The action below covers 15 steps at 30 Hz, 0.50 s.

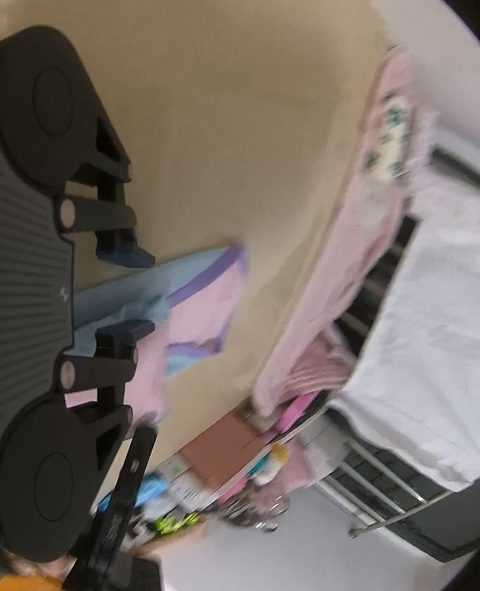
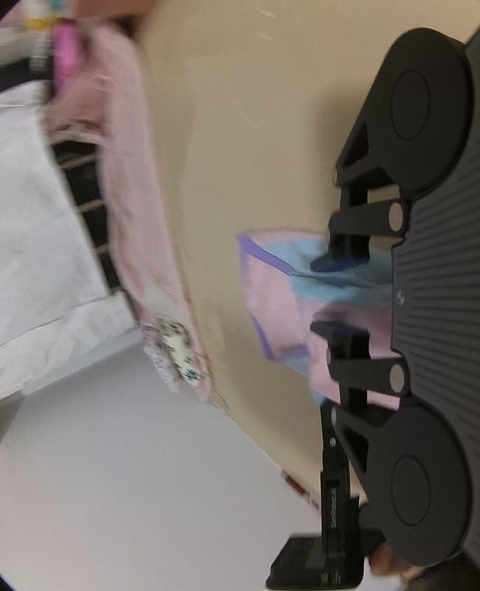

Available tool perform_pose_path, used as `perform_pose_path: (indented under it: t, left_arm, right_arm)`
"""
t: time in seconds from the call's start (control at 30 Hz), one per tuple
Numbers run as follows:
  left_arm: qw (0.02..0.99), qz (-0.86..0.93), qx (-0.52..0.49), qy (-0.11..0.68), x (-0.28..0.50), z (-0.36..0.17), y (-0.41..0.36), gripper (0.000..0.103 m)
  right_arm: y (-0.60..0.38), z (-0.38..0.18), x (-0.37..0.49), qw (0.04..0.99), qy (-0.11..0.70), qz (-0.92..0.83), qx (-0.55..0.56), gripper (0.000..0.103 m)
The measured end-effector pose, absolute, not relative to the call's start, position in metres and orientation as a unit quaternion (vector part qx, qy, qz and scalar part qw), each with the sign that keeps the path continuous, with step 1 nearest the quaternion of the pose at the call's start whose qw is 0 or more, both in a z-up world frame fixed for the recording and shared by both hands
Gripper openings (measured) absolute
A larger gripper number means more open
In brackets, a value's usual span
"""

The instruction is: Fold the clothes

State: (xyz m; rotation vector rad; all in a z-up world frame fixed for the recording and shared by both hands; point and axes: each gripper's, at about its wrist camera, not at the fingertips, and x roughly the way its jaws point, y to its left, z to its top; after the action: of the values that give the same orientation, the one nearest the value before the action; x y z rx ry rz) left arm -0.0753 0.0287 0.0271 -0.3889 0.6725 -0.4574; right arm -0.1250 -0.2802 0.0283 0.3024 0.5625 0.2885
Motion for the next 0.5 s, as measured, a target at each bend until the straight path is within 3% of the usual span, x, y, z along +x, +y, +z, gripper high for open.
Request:
perform_pose_path:
  t: [0.1, 0.17, 0.23, 0.3, 0.5]
  left_arm:
    - [0.928, -0.217, -0.15, 0.262, -0.091, 0.052, 0.013, 0.028]
    - [0.924, -0.252, -0.111, 0.266, -0.089, 0.057, -0.015, 0.029]
    - [0.919, -0.256, -0.077, 0.29, -0.085, 0.048, -0.038, 0.028]
    - [0.918, -0.24, -0.061, 0.31, -0.081, 0.035, -0.047, 0.02]
    - [0.921, -0.254, -0.041, 0.293, -0.09, 0.014, -0.041, 0.021]
  right_arm:
    - [-0.265, 0.043, -0.137, 0.953, 0.239, 0.159, 0.093, 0.031]
    - [-0.255, 0.052, -0.145, 0.96, 0.215, 0.172, 0.056, 0.021]
    - [-0.249, 0.043, -0.14, 0.959, 0.228, 0.16, 0.044, 0.016]
    - [-0.242, 0.033, -0.134, 0.958, 0.243, 0.148, 0.032, 0.01]
    - [-0.223, 0.003, -0.116, 0.952, 0.285, 0.111, -0.002, 0.007]
